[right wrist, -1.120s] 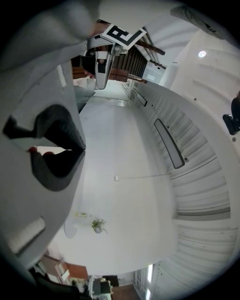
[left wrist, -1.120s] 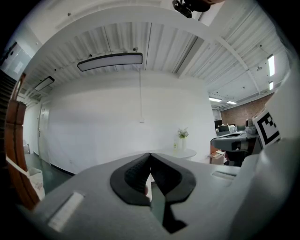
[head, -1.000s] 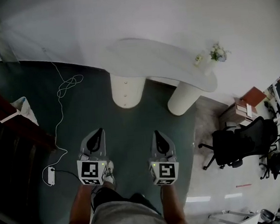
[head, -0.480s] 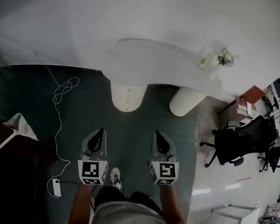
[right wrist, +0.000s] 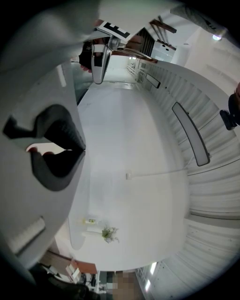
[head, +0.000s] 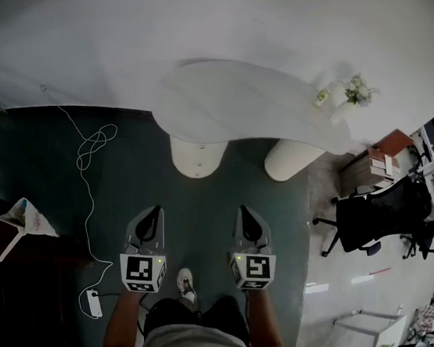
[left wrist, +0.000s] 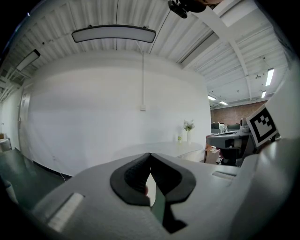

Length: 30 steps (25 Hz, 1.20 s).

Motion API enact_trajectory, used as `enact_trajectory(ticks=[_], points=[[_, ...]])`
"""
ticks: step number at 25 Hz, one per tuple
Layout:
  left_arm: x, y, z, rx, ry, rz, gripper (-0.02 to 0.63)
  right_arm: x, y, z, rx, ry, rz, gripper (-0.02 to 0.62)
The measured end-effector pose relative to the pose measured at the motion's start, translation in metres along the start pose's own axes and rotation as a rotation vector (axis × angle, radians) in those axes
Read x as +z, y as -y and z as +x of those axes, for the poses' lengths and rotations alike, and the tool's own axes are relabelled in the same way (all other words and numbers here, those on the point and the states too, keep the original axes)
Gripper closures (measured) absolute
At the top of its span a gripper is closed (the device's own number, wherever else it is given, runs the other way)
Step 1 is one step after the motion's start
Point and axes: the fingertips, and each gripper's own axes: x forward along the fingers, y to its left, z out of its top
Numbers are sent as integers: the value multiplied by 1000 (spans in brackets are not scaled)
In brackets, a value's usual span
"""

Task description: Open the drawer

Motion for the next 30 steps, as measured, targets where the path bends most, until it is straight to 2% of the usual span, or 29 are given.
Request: enact_trajectory(ticks=[9, 15, 24, 30], points=[[-36, -27, 65, 19, -18, 13, 600, -36, 2, 75, 50, -52, 1, 591], [-80, -39, 117, 24, -27, 15, 600, -78, 11, 138, 73, -68, 8, 591], [-163, -47, 203, 50, -63, -14, 600, -174, 40, 230, 97, -133, 47, 591], [-230, -64, 245, 56, -79, -35, 600, -238, 34, 276, 122, -161, 48, 591]])
